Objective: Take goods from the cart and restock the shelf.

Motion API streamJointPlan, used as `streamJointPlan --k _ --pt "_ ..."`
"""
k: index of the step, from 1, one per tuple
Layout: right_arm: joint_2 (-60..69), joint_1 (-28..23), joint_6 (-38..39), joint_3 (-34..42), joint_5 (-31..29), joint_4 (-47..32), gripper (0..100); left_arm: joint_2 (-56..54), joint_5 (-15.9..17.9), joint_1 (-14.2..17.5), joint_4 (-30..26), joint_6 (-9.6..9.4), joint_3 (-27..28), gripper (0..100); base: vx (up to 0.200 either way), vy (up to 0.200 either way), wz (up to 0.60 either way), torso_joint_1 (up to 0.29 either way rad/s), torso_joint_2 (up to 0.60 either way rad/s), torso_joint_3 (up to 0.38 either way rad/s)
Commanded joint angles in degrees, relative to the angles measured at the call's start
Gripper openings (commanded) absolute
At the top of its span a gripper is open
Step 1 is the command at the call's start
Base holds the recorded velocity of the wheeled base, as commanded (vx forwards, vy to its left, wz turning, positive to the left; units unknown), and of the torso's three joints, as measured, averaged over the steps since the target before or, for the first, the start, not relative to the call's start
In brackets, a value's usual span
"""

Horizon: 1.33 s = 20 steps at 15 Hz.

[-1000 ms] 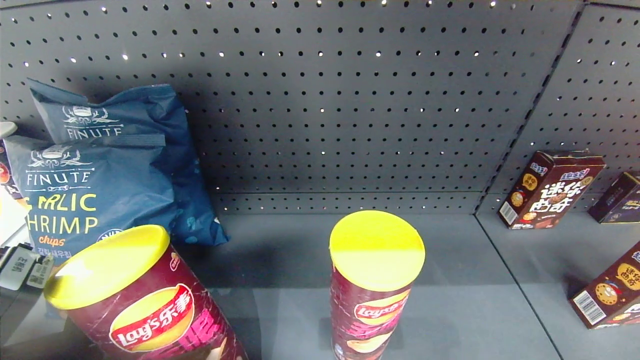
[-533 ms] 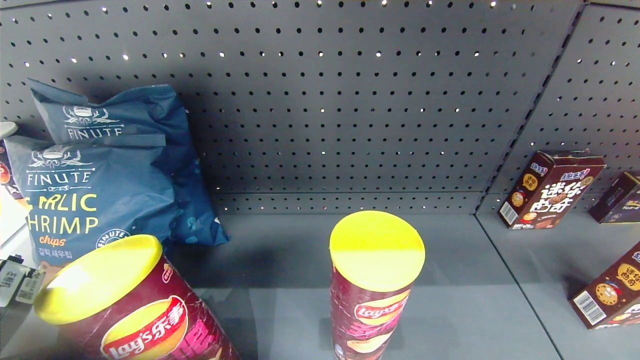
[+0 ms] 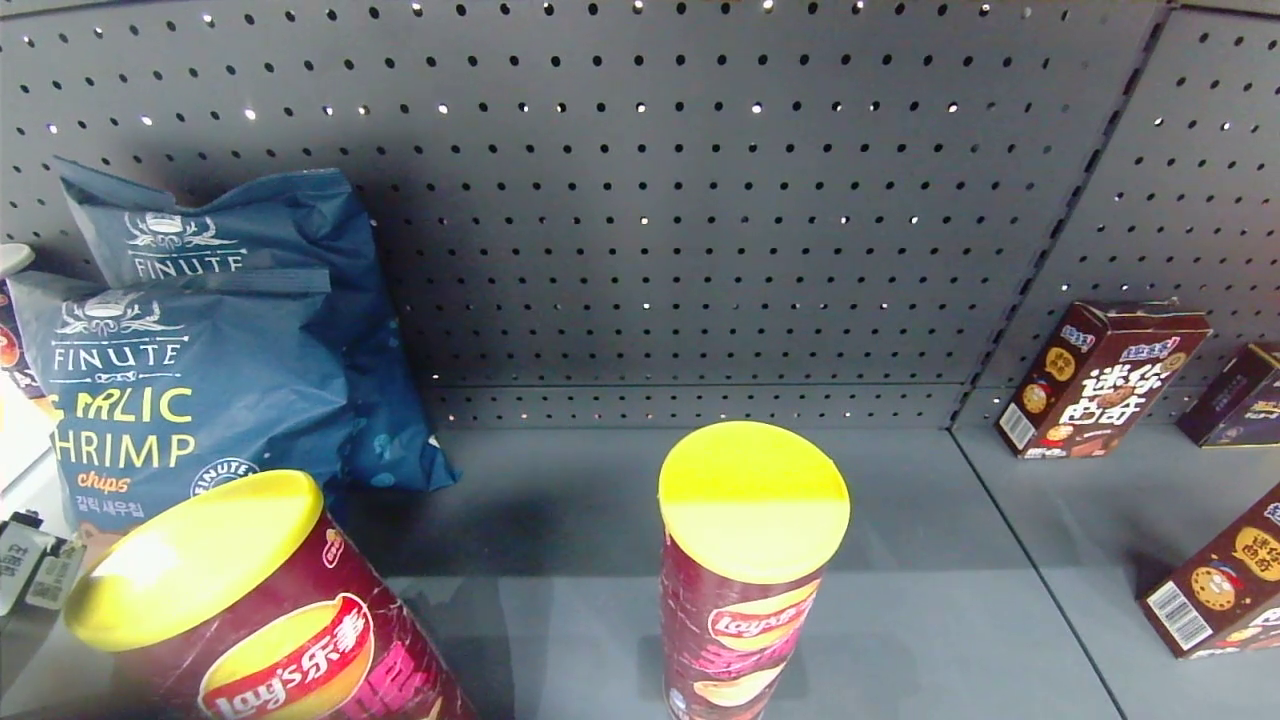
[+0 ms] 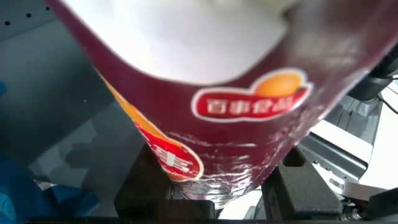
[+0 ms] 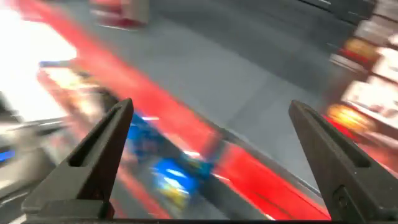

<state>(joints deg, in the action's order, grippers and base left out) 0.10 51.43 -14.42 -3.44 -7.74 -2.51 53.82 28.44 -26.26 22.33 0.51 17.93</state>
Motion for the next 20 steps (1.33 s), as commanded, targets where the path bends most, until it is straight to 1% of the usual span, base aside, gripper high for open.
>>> streamJointPlan --k 1,2,3,4,6,8,9,10,11,12,14,15,16,17,18,20 --pt "-0.1 -0.1 0.6 0.2 3.3 0.1 100 0.1 0.0 -0.1 0.1 0.02 -0.1 0 0.0 0.0 0.0 0.0 0.0 0.0" --pt "-1.3 -2.4 3.0 0.3 2.5 0.0 100 0.1 0.0 -0.1 0.1 0.1 -0.1 0 0.0 0.0 0.0 0.0 0.0 0.0" --pt "-2.7 -4.4 3.6 0.3 2.0 0.0 100 0.1 0.0 -0.1 0.1 0.02 -0.1 0 0.0 0.0 0.0 0.0 0.0 0.0" --pt "-5.3 -11.8 4.9 0.3 1.9 0.0 100 0.1 0.0 -0.4 0.1 0.02 -0.3 0 0.0 0.0 0.0 0.0 0.0 0.0" --pt "-6.0 -22.3 7.5 0.3 1.5 0.0 100 0.1 0.0 -0.7 0.1 -0.07 -1.3 0 0.0 0.0 0.0 0.0 0.0 0.0" --pt "-5.7 -38.7 7.8 0.3 0.3 0.0 100 -0.2 0.0 -0.7 0.1 -0.07 -2.5 0 0.0 0.0 0.0 0.0 0.0 0.0" --pt "-5.8 -42.9 8.3 0.4 -0.3 0.2 100 -0.9 0.0 -0.7 0.1 -0.07 -2.9 0 0.0 0.0 0.0 0.0 0.0 0.0" --pt "-5.8 -42.8 8.4 0.5 -0.6 0.2 100 -1.1 0.0 -0.7 0.1 -0.07 -3.2 0 0.0 0.0 0.0 0.0 0.0 0.0" --pt "-5.8 -43.3 8.3 0.4 -3.2 0.1 100 -1.3 0.0 -0.7 0.1 0.02 -3.3 0 0.0 0.0 0.0 0.0 0.0 0.0" --pt "-6.3 -46.4 8.3 0.4 -3.3 0.0 100 -1.4 0.0 -0.7 0.1 0.02 -3.3 0 0.0 0.0 0.0 0.0 0.0 0.0" --pt "-8.3 -54.7 8.5 0.4 -2.9 0.0 100 -1.4 0.1 -0.7 0.2 0.02 -3.1 0 0.0 0.0 0.0 0.0 0.0 0.0" --pt "-7.7 -54.9 8.5 0.4 -1.4 0.0 100 -1.4 0.1 -0.7 0.2 0.02 -3.1 0 0.0 0.0 0.0 0.0 0.0 0.0" --pt "-6.7 -53.7 8.5 0.6 1.7 0.1 100 -1.4 0.1 -0.7 0.2 0.02 -3.2 0 0.0 0.0 0.0 0.0 0.0 0.0" --pt "-5.6 -51.6 8.5 0.6 5.6 0.1 100 -1.4 0.0 -0.7 0.4 0.02 -3.3 0 0.0 0.0 0.0 0.0 0.0 0.0" --pt "-3.6 -50.0 9.4 1.3 10.8 0.6 100 -1.4 0.0 -0.7 0.4 0.02 -3.3 0 0.0 0.0 0.0 0.0 0.0 0.0" --pt "-2.9 -50.6 10.3 2.9 12.1 3.7 100 -1.4 0.0 -0.7 0.5 0.02 -3.3 0 0.0 0.0 0.0 0.0 0.0 0.0"
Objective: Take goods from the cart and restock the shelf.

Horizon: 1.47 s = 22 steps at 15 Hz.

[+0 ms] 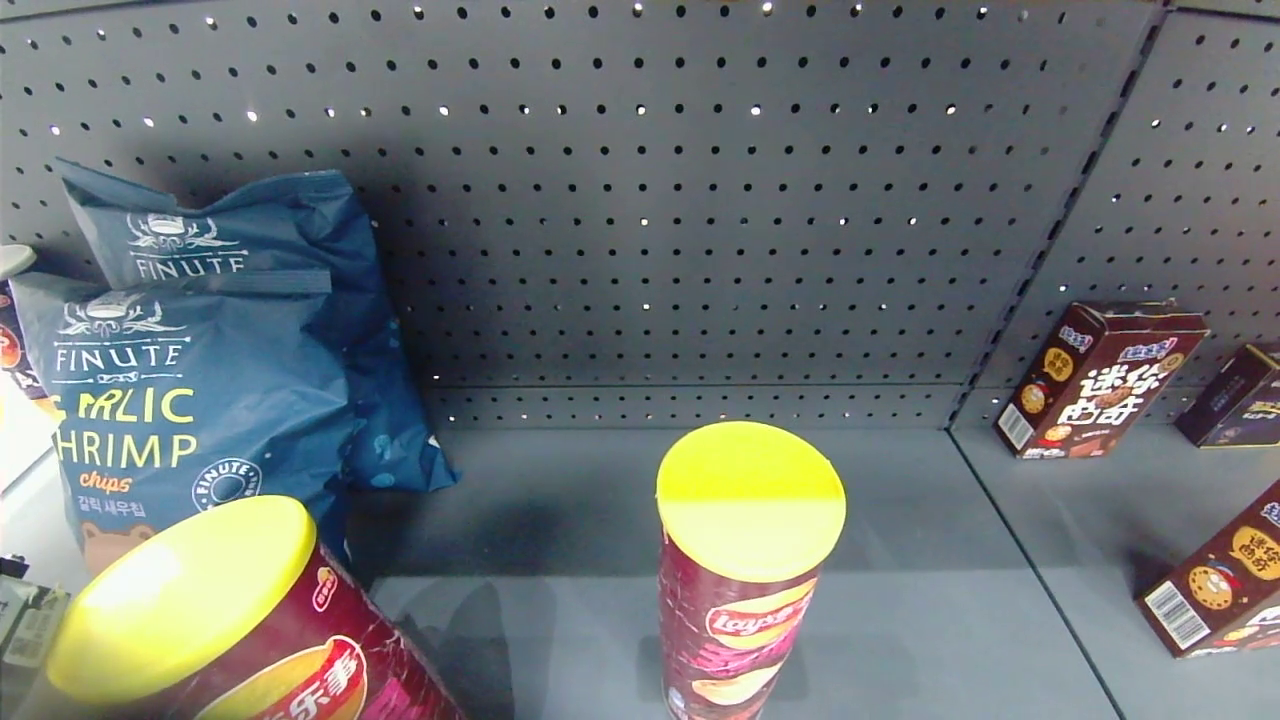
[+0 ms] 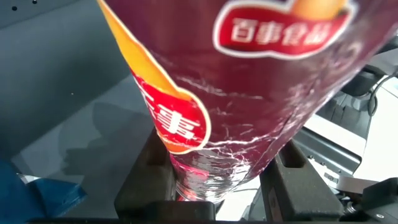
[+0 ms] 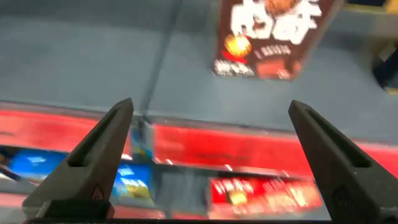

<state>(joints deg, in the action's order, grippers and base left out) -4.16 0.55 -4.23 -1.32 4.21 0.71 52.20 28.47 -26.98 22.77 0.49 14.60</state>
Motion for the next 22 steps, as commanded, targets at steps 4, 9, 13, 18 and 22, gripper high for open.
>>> streamJointPlan --k 4,9,13,18,22 --pt "3.7 -0.5 4.1 1.2 -4.1 -0.5 100 0.1 0.0 0.0 0.0 0.04 0.0 0 0.0 0.0 0.0 0.0 0.0 0.0" --pt "3.7 -0.5 4.2 1.2 -4.3 -0.5 100 0.1 0.1 0.0 -0.1 -0.05 2.9 0 0.0 0.0 0.0 0.0 0.0 0.0" --pt "3.7 -0.5 4.2 1.2 -4.3 -0.5 100 3.1 -0.6 1.0 -0.7 0.13 9.9 0 0.0 0.0 0.0 0.0 0.0 0.0" --pt "3.7 -0.5 4.2 1.2 -4.3 -0.5 100 15.4 -0.3 0.8 -0.9 -0.14 23.8 0 0.0 0.0 0.0 0.0 0.0 0.0" --pt "3.7 -0.5 4.2 1.2 -4.3 -0.5 100 23.6 0.3 -1.7 -6.2 -2.95 30.7 0 0.0 0.0 0.0 0.0 0.0 0.0"
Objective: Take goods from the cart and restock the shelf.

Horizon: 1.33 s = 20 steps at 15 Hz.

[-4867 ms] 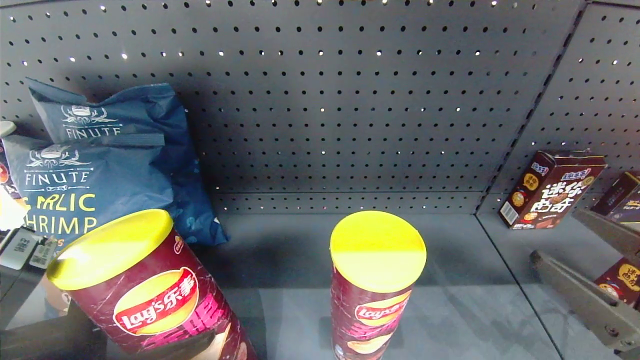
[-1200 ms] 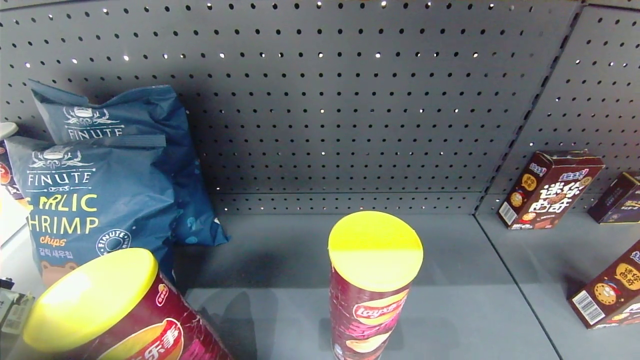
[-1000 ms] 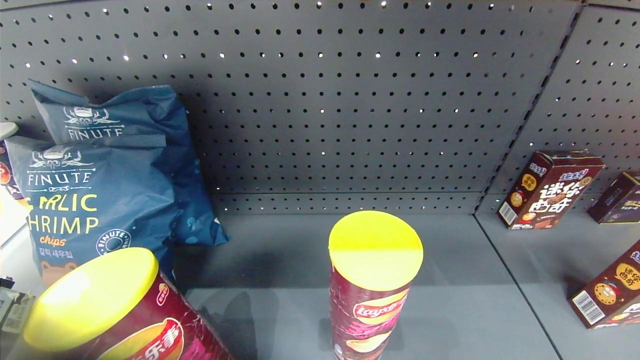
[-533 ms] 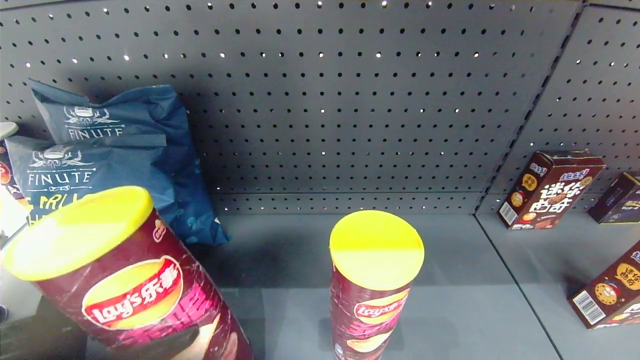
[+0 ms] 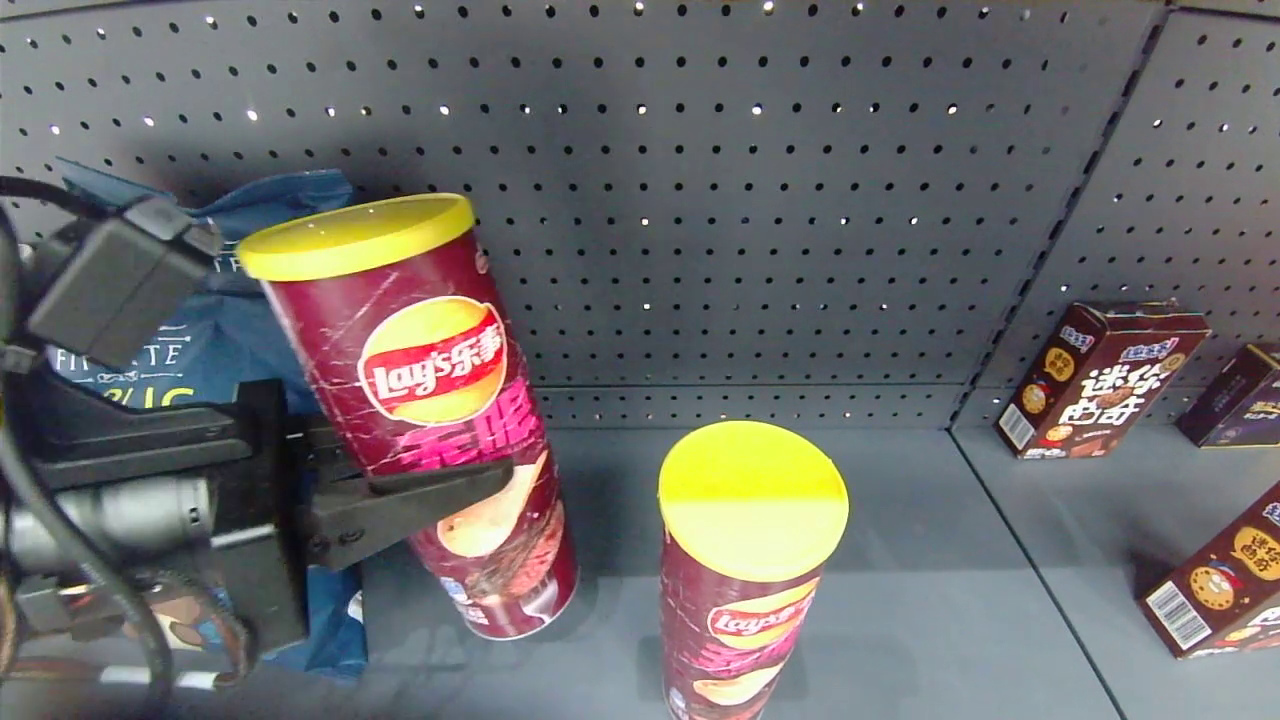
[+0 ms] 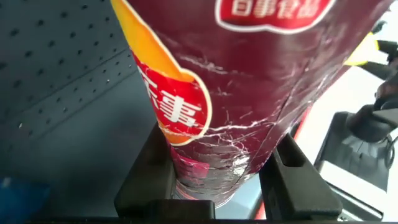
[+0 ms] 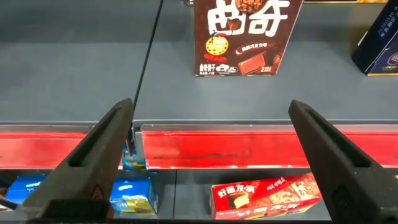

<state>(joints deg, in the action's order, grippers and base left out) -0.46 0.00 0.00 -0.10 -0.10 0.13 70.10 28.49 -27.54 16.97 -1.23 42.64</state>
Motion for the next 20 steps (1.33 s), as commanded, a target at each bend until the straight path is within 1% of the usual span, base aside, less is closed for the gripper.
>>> streamJointPlan --k 1,2,3,5,6,7,11,12,14,19,20 --pt "0.0 0.0 0.0 0.0 0.0 0.0 100 7.1 0.3 -1.1 -0.4 -2.11 3.7 0 0.0 0.0 0.0 0.0 0.0 0.0" --pt "0.0 0.0 0.0 0.0 0.0 0.0 100 10.1 0.3 -0.8 -0.4 -3.43 5.3 0 0.0 0.0 0.0 0.0 0.0 0.0" --pt "0.0 0.0 0.0 0.0 0.0 0.0 100 12.9 0.3 -0.5 0.0 -4.31 6.8 0 0.0 0.0 0.0 0.0 0.0 0.0" --pt "0.0 0.0 0.0 0.0 0.0 0.0 100 18.1 0.3 0.8 1.9 -8.09 8.8 0 0.0 0.0 0.0 0.0 0.0 0.0" --pt "0.0 0.0 0.0 0.0 0.0 0.0 100 19.6 0.3 0.9 2.8 -8.7 9.5 0 0.0 0.0 0.0 0.0 0.0 0.0" --pt "0.0 0.0 0.0 0.0 0.0 0.0 100 22.1 0.4 0.9 3.9 -8.79 11.3 0 0.0 0.0 0.0 0.0 0.0 0.0" --pt "0.0 0.0 0.0 0.0 0.0 0.0 100 28.7 0.3 0.8 4.6 -8.88 18.4 0 0.0 0.0 0.0 0.0 0.0 0.0" --pt "0.0 0.0 0.0 0.0 0.0 0.0 100 30.0 0.3 0.8 6.1 -8.88 19.2 0 0.0 0.0 0.0 0.0 0.0 0.0" --pt "0.0 0.0 0.0 0.0 0.0 0.0 100 31.0 0.3 0.6 7.6 -8.79 19.5 0 0.0 0.0 0.0 0.0 0.0 0.0" --pt "0.0 0.0 0.0 0.0 0.0 0.0 100 30.6 0.3 0.1 7.7 -8.79 19.8 0 0.0 0.0 0.0 0.0 0.0 0.0" --pt "0.0 0.0 0.0 0.0 0.0 0.0 100 30.6 0.3 -0.9 7.7 -8.79 19.9 0 0.0 0.0 0.0 0.0 0.0 0.0"
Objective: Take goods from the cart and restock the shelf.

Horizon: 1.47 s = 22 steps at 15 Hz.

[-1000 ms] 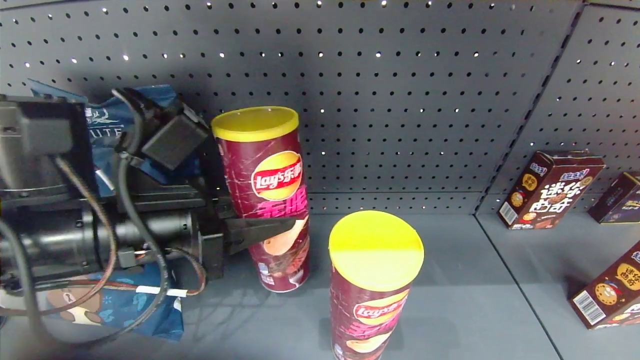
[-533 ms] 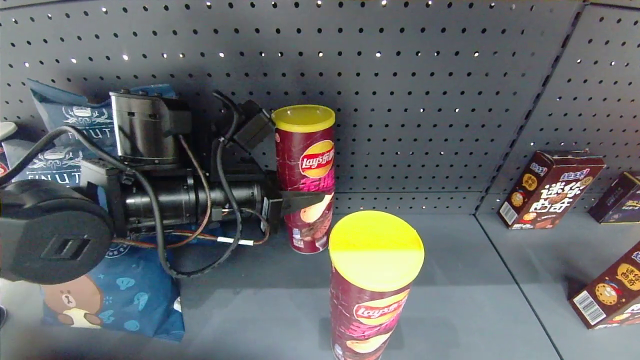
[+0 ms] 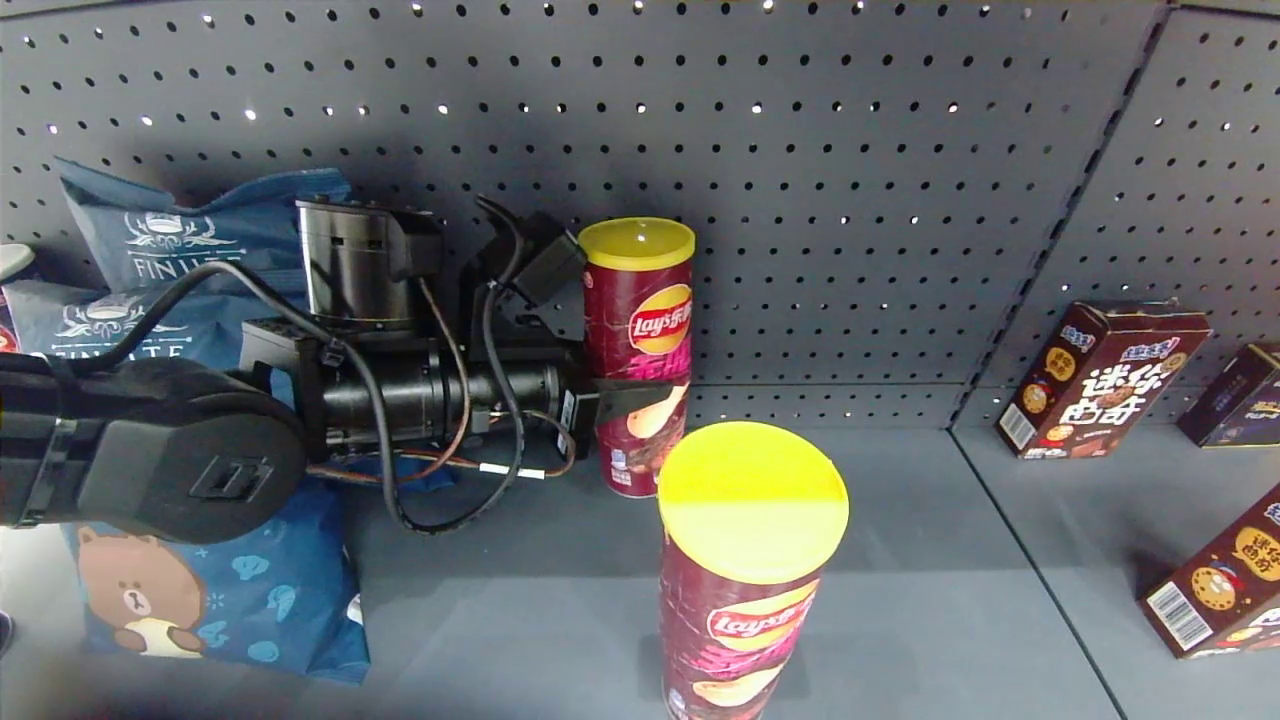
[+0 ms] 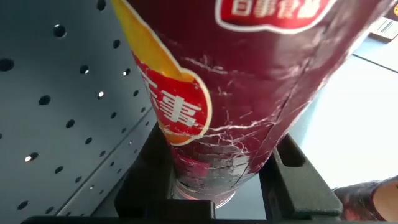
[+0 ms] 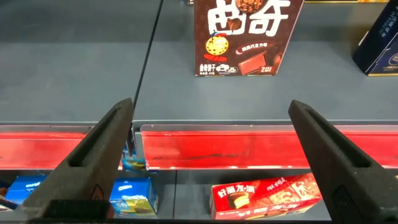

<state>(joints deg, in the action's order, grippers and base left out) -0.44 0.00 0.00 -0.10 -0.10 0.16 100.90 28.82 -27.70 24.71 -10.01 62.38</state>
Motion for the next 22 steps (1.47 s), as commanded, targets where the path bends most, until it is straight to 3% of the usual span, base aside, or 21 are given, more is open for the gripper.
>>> streamJointPlan --k 1,22 --pt "0.0 0.0 0.0 0.0 0.0 0.0 100 -0.2 0.0 -0.9 0.0 0.08 0.2 0 0.0 0.0 0.0 0.0 0.0 0.0" --pt "0.0 0.0 0.0 0.0 0.0 0.0 100 6.2 -0.1 -3.4 3.0 -0.1 3.6 0 0.0 0.0 0.0 0.0 0.0 0.0"
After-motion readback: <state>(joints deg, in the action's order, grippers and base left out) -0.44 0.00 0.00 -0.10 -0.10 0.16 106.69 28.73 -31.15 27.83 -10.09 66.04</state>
